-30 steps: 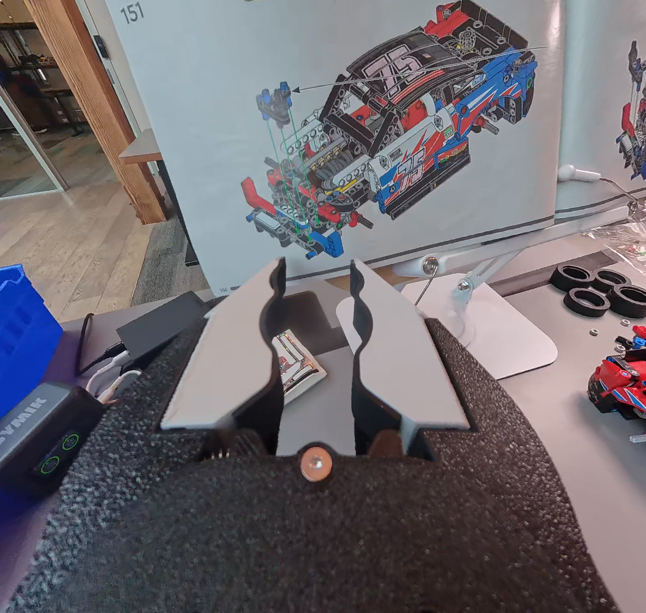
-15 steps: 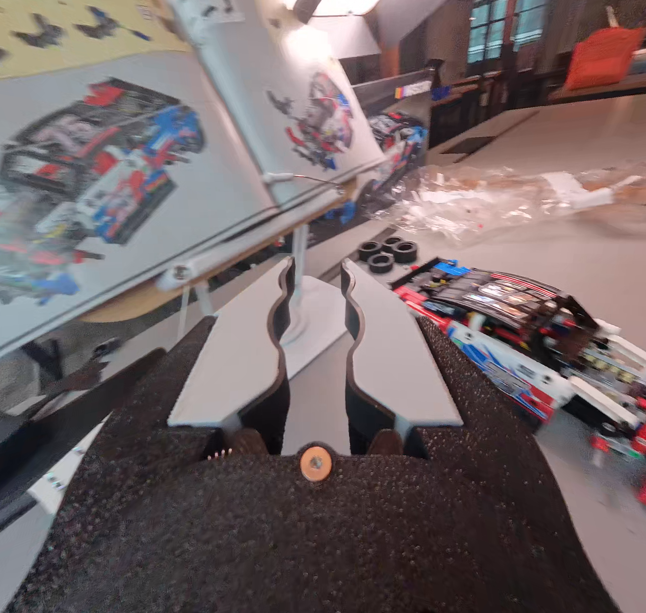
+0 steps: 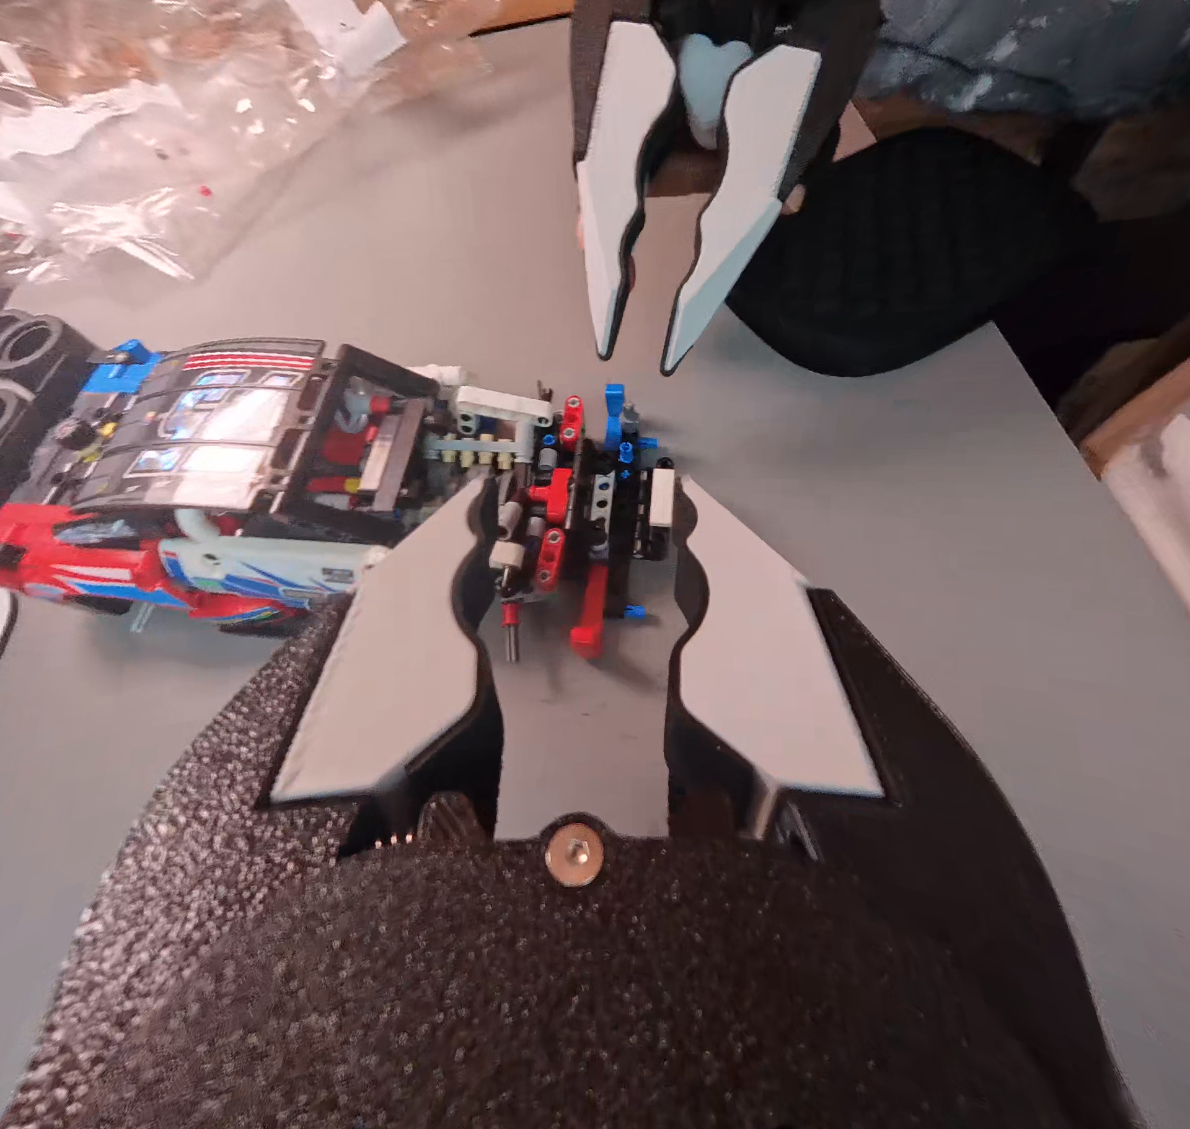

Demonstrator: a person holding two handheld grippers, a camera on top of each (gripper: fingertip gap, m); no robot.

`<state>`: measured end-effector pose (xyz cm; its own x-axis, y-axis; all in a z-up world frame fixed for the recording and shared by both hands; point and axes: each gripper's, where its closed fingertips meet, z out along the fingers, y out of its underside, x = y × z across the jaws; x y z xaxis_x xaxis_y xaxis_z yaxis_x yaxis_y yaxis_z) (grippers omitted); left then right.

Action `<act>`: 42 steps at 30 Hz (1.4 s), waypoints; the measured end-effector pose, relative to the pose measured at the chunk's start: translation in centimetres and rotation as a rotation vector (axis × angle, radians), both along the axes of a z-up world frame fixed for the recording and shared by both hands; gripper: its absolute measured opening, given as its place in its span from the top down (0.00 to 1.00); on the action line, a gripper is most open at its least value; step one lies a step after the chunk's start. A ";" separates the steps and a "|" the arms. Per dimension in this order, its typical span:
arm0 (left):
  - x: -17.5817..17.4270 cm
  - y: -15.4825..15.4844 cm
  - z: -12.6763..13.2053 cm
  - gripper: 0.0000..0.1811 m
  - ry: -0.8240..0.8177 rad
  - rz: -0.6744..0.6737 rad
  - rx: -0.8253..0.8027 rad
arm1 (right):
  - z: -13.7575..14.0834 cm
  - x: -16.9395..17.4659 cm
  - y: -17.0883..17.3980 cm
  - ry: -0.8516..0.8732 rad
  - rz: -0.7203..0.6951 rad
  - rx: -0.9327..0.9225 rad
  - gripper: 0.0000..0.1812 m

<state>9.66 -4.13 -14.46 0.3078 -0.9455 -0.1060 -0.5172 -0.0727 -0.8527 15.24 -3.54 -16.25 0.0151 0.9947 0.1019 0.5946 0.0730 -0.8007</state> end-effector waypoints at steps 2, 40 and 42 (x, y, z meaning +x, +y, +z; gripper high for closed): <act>0.7 -0.9 -1.1 0.74 0.071 -0.061 0.007 | -1.1 -0.2 -0.3 -0.056 0.033 0.024 0.89; 0.8 -0.6 -4.5 0.77 0.349 -0.069 -0.095 | -3.4 -1.9 -0.5 -0.084 0.173 -0.096 0.97; 0.8 -0.7 -4.5 0.77 0.360 -0.069 -0.093 | -3.4 -1.9 -0.7 -0.084 0.180 -0.100 0.97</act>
